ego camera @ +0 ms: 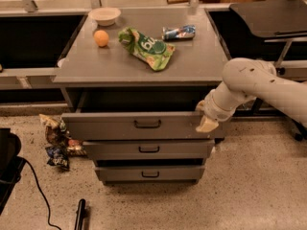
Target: Open top drawer
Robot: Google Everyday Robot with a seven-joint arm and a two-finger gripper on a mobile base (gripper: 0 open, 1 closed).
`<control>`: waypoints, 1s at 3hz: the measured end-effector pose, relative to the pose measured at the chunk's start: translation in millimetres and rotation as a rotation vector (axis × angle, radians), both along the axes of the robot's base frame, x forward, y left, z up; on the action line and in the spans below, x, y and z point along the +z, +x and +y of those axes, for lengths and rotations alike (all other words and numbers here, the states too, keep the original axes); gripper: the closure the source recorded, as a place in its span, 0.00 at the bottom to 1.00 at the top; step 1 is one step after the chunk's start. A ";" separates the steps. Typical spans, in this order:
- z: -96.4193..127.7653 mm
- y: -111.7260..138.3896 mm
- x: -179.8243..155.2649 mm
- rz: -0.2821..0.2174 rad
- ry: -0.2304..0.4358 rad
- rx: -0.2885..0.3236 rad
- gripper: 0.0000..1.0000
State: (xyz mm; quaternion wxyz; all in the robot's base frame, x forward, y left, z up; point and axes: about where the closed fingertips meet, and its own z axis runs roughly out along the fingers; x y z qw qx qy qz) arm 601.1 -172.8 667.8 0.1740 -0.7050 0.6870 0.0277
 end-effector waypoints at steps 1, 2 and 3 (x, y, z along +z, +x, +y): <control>0.0 0.0 8.5 0.000 0.000 0.000 0.89; -0.1 -1.3 11.8 0.000 0.000 0.000 1.00; 4.6 -14.7 14.8 0.012 0.020 0.004 1.00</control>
Offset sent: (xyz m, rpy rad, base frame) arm -0.1206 0.0380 0.0418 0.0677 0.0465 0.0494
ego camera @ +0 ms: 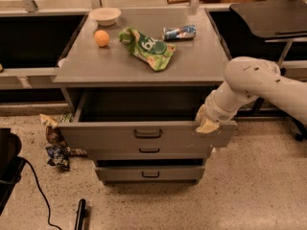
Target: Open top drawer
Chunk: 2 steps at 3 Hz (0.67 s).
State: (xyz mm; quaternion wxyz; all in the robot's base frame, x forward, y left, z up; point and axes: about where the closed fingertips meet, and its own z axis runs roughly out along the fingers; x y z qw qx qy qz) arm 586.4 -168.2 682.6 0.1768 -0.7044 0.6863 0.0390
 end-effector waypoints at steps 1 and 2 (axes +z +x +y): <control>0.0 0.0 0.0 0.000 0.000 0.000 1.00; 0.0 -0.1 -0.1 0.000 0.000 0.000 0.81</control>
Offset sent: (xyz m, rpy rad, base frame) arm 0.0000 0.0000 0.0000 0.0000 0.0000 0.0000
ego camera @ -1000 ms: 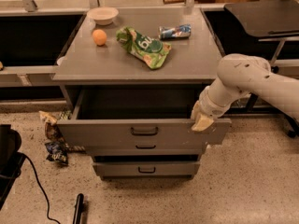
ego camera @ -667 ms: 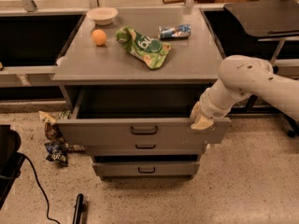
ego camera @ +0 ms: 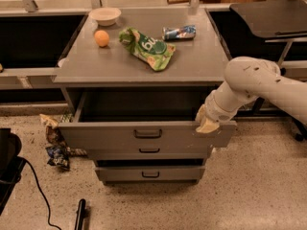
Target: Open top drawer
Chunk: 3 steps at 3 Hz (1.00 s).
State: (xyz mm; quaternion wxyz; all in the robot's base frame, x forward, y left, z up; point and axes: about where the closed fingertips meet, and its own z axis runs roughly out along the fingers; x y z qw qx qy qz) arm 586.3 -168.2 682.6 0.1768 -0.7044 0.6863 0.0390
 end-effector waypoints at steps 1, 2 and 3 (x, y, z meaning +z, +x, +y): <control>0.5 -8.0 -2.4 0.004 -0.004 0.001 0.57; 0.5 -8.1 -1.8 0.005 -0.004 0.001 0.34; 4.0 -17.7 -13.0 0.039 -0.022 0.021 0.11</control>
Offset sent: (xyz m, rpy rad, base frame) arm -0.0374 0.0051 -0.0247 -0.0301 0.0612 0.0232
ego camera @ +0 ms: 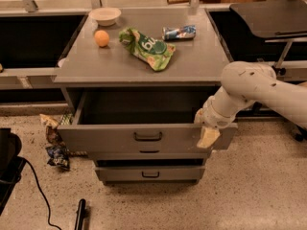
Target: Open top drawer
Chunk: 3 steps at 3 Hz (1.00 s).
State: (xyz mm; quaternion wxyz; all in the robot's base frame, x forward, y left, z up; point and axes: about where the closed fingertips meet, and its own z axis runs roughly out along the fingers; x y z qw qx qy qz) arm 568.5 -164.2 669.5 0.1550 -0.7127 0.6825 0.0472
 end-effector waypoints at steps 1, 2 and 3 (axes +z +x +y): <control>2.9 -7.2 -6.3 0.029 -0.013 0.012 0.00; 4.3 -15.0 -12.9 0.061 -0.022 0.014 0.00; 4.2 -25.6 -15.5 0.079 -0.031 0.007 0.19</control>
Offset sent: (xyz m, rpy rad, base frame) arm -0.0229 0.0046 -0.0181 -0.0332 0.0935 0.0133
